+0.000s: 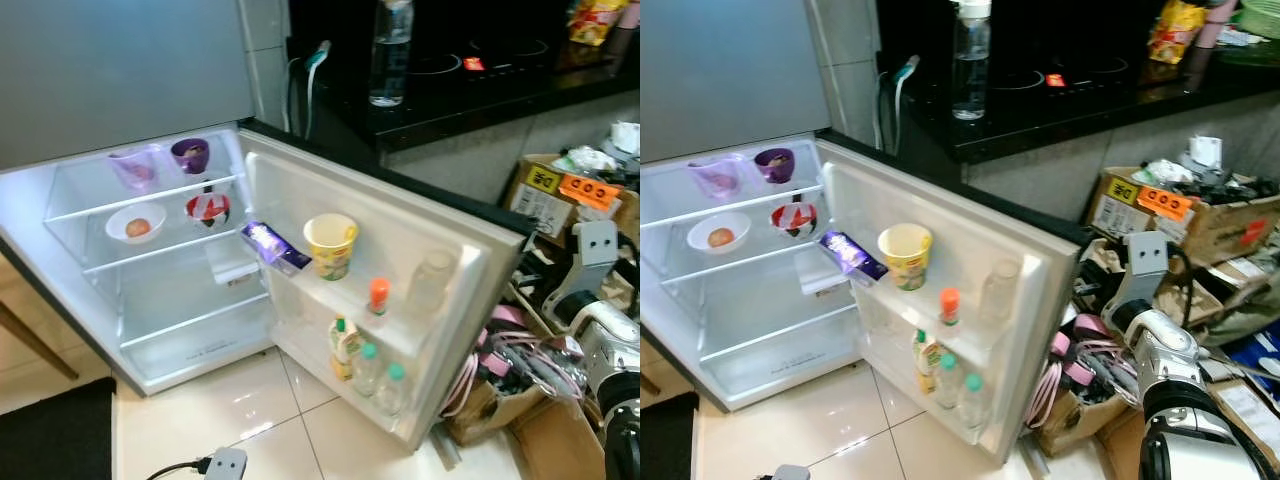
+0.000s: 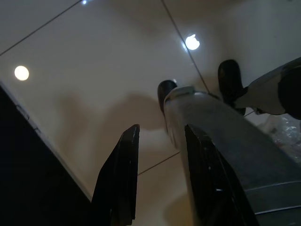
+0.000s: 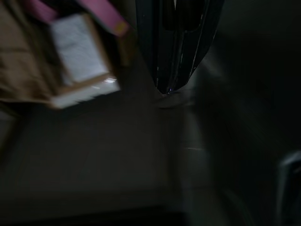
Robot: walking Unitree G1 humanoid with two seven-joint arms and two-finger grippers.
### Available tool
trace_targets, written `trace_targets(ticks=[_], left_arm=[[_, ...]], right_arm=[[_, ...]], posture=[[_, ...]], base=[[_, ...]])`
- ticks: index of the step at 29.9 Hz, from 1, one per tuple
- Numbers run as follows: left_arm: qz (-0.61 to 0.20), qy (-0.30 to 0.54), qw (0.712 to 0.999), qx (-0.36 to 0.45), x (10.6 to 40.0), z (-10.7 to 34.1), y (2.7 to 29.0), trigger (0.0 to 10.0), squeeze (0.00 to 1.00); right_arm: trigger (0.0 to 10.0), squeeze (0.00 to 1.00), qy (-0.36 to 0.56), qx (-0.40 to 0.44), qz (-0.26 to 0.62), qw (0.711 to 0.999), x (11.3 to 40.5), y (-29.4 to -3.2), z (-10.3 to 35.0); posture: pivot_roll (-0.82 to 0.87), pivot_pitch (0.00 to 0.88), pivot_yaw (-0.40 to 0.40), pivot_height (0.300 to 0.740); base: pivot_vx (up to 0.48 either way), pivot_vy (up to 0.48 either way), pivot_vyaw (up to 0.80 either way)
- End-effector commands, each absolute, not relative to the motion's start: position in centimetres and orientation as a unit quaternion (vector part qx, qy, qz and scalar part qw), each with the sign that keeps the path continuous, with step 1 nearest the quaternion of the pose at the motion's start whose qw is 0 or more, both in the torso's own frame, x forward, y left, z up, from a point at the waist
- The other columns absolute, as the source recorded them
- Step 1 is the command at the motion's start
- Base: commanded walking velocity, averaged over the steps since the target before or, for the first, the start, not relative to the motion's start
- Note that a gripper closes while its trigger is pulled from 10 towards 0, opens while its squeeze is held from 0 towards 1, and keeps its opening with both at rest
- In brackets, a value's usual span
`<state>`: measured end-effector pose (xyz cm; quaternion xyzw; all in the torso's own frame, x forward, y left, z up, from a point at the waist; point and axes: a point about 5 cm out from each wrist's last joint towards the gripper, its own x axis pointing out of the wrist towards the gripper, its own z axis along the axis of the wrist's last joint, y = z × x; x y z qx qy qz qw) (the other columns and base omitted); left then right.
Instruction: Restocking fridge
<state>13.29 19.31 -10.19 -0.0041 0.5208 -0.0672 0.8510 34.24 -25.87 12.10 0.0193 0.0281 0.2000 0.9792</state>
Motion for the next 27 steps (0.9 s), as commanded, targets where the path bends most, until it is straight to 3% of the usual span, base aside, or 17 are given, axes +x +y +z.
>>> trace_targets(ticks=[1,6,10,15,18,21,22,24,25,27], left_arm=[[-0.061,0.527,0.847,-0.008,12.8,-10.3,19.5,10.0,0.00],[-0.062,0.528,0.847,-0.009,12.8,-10.3,19.5,10.0,0.00],[-0.063,0.530,0.846,-0.009,12.6,-10.4,19.5,10.0,0.00],[-0.065,0.531,0.845,-0.009,12.6,-10.4,19.5,10.0,0.00],[-0.066,0.531,0.845,-0.008,12.5,-10.4,19.4,10.0,0.00],[-0.068,0.532,0.844,-0.008,12.5,-10.4,19.3,10.0,0.00],[-0.069,0.532,0.844,-0.008,12.5,-10.4,19.3,10.0,0.00],[-0.069,0.532,0.844,-0.008,12.5,-10.4,19.3,10.0,0.00],[-0.069,0.531,0.844,-0.008,12.5,-10.4,19.3,10.0,0.00],[-0.069,0.531,0.844,-0.008,12.6,-10.5,19.2,10.0,0.00]], right_arm=[[10.0,0.00,0.030,0.028,0.281,0.959,34.2,-23.7,12.0],[10.0,0.00,0.055,0.036,0.388,0.919,32.8,-22.4,11.2],[10.0,0.00,0.068,0.047,0.532,0.843,30.0,-18.6,11.0],[10.0,0.00,0.041,0.097,0.643,0.759,26.9,-14.1,12.9],[10.0,0.00,0.038,0.094,0.666,0.739,26.2,-12.7,13.0],[10.0,0.00,0.020,0.095,0.656,0.749,26.7,-11.6,13.2],[10.0,0.00,0.018,0.090,0.621,0.778,27.8,-11.5,12.8],[10.0,0.00,0.018,0.090,0.621,0.778,27.8,-11.5,12.8],[10.0,0.00,0.021,0.065,0.563,0.823,29.2,-11.7,12.1],[10.0,0.00,0.041,0.041,0.461,0.885,31.0,-12.6,10.9]], posture=[[-0.04,0.002,0.021,0.740],[-0.04,0.002,0.021,0.740],[-0.05,0.007,0.020,0.740],[-0.05,0.005,0.020,0.740],[-0.05,0.000,0.021,0.740],[-0.05,0.000,0.018,0.740],[-0.05,0.000,0.017,0.740],[-0.05,0.000,0.017,0.740],[-0.04,0.000,0.016,0.740],[-0.04,0.000,0.014,0.740]], base=[[0.000,0.000,0.00],[0.000,0.000,0.00],[0.000,0.000,0.00],[0.000,0.000,0.00],[0.000,0.000,0.00],[0.000,0.000,0.00],[0.000,0.000,0.00],[0.000,0.000,0.00],[0.000,0.000,0.00],[0.000,0.000,0.00]])
